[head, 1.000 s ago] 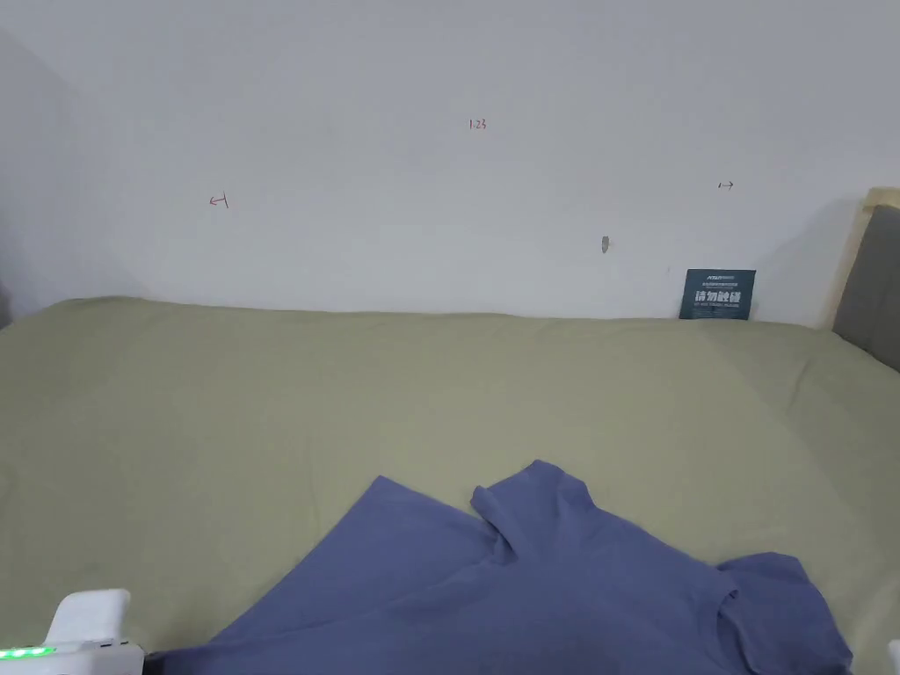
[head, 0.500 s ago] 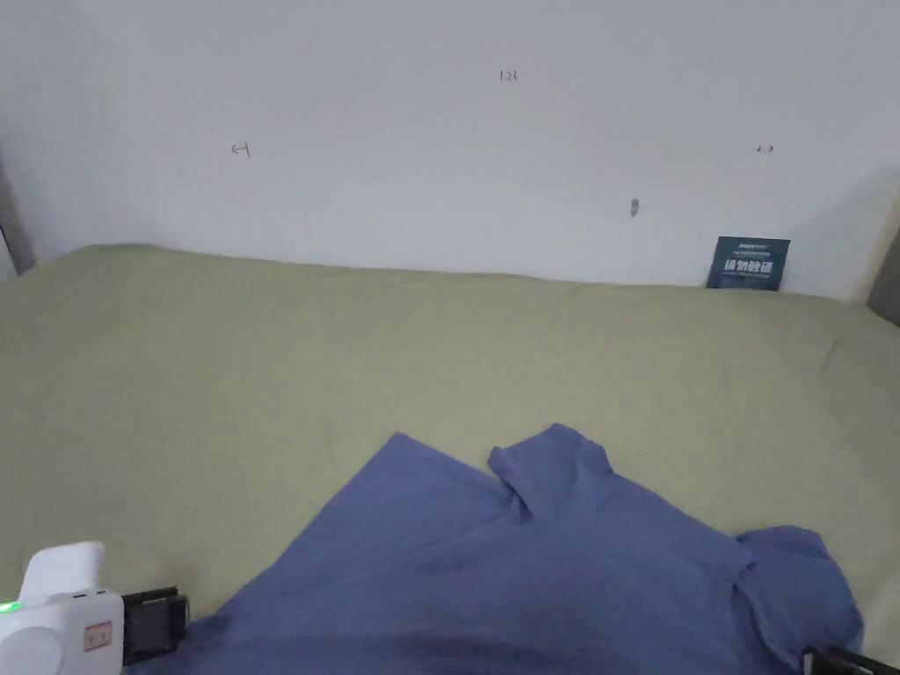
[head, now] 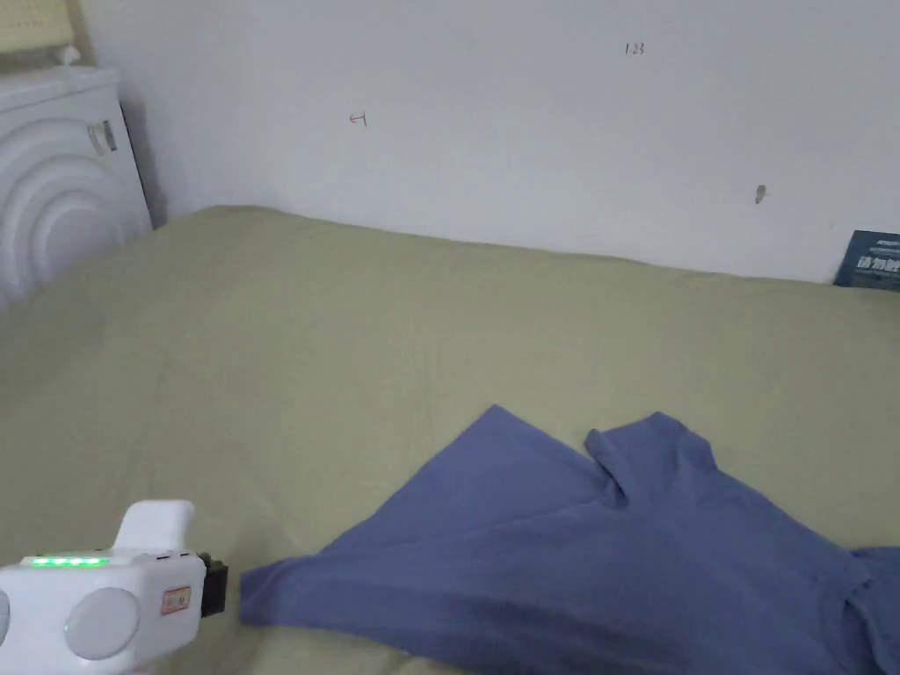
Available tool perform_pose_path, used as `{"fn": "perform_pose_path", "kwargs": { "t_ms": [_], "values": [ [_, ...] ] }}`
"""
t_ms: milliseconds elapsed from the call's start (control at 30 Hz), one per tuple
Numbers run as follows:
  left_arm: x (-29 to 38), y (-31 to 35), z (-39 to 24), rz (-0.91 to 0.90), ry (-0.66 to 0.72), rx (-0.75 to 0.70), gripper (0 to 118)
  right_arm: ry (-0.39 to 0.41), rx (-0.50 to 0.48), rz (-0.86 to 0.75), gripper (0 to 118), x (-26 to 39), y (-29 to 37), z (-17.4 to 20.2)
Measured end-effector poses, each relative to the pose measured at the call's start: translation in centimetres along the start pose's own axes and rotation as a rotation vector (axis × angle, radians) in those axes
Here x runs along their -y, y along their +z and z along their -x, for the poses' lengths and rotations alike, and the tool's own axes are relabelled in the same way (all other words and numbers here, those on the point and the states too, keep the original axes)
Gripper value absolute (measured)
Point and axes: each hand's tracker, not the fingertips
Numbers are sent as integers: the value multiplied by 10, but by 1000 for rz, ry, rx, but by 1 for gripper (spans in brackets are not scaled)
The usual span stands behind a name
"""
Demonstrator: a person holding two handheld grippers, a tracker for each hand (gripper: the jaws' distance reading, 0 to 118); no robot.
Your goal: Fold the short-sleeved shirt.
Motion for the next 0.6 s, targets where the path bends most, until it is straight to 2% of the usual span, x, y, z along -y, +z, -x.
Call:
{"fn": "perform_pose_path", "kwargs": {
  "t_ms": [100, 200, 233, 267, 300, 433, 533, 567, 600],
  "values": [
    [-9, -16, 0, 37, 12, 34, 0, 0, -20, 21, 0, 2, -6, 8],
    [-21, -36, -2, 80, -43, 62, 21, 16, -24, 38, 0, 4, -11, 13],
    [-24, -43, -7, 90, -41, 58, 42, 24, -24, 40, 0, 5, -11, 14],
    [-26, -55, -11, 138, -56, 46, 93, 28, -27, 43, 0, 5, -12, 14],
    [-27, -65, -12, 139, -71, 32, 113, 27, -27, 46, 0, 5, -13, 15],
    [-24, -101, -27, 231, -179, -111, 113, 30, -30, 66, 0, 5, -19, 13],
    [-22, -114, -27, 237, -176, -86, 110, 54, -23, 76, 0, 6, -21, 13],
    [-23, -111, -27, 240, -159, -85, 104, 60, -25, 77, 0, 6, -20, 14],
    [-24, -106, -27, 243, -154, -58, 90, 63, -27, 80, 0, 6, -21, 14]
  ]
}}
